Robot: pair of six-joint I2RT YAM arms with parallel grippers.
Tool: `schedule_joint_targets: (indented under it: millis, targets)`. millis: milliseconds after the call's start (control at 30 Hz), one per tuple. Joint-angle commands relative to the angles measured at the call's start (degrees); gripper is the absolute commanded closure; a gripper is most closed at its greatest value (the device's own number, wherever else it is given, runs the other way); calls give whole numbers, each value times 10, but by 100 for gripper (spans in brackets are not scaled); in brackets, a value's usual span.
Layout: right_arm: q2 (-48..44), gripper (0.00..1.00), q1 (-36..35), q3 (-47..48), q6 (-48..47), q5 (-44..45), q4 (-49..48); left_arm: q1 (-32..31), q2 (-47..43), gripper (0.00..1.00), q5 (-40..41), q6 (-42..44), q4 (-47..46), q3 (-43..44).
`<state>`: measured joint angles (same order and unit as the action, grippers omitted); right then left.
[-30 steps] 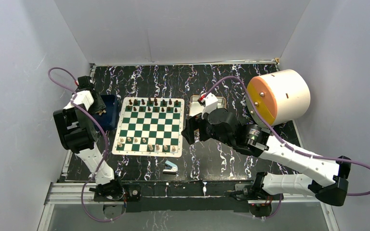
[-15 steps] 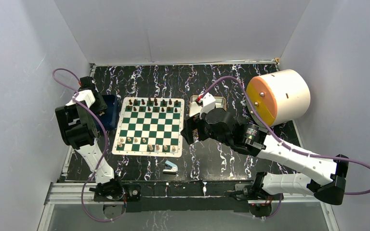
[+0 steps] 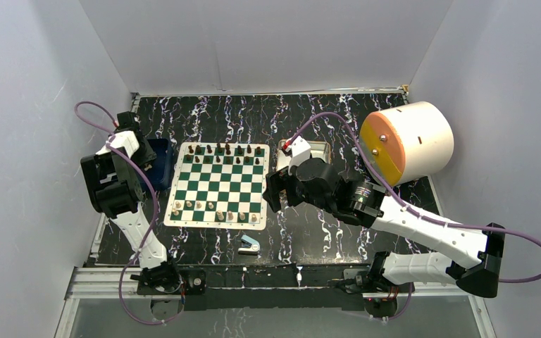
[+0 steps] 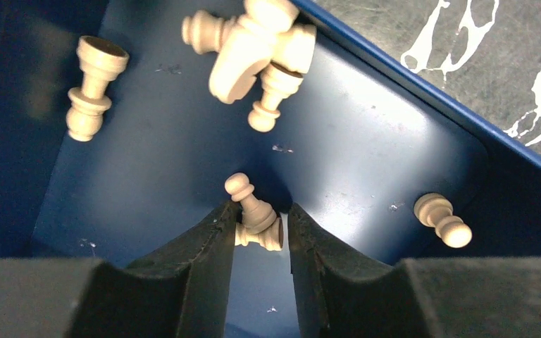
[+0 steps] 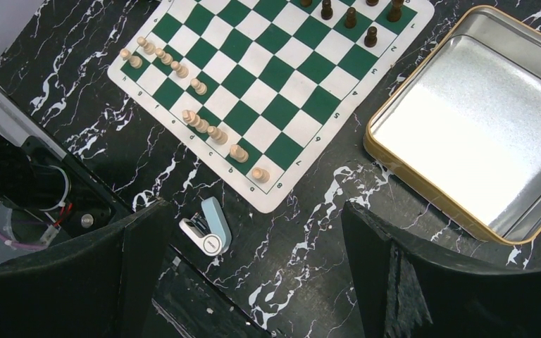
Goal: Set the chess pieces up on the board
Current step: Pick up the chess piece from the storage box.
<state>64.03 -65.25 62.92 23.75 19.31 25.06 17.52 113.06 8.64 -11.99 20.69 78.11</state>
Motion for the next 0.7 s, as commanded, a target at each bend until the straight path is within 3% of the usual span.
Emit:
schedule_joint_targets:
  millis: [0,467,667]
  targets:
    - [-10,1,2,18,-6,1,-31,1,-16,67,49,-38,14,26]
    - [-5,1,2,17,-12,6,-33,1,2,79,58,-51,26,30]
    - [-4,1,3,17,-11,2,-35,1,1,74,63,-62,49,37]
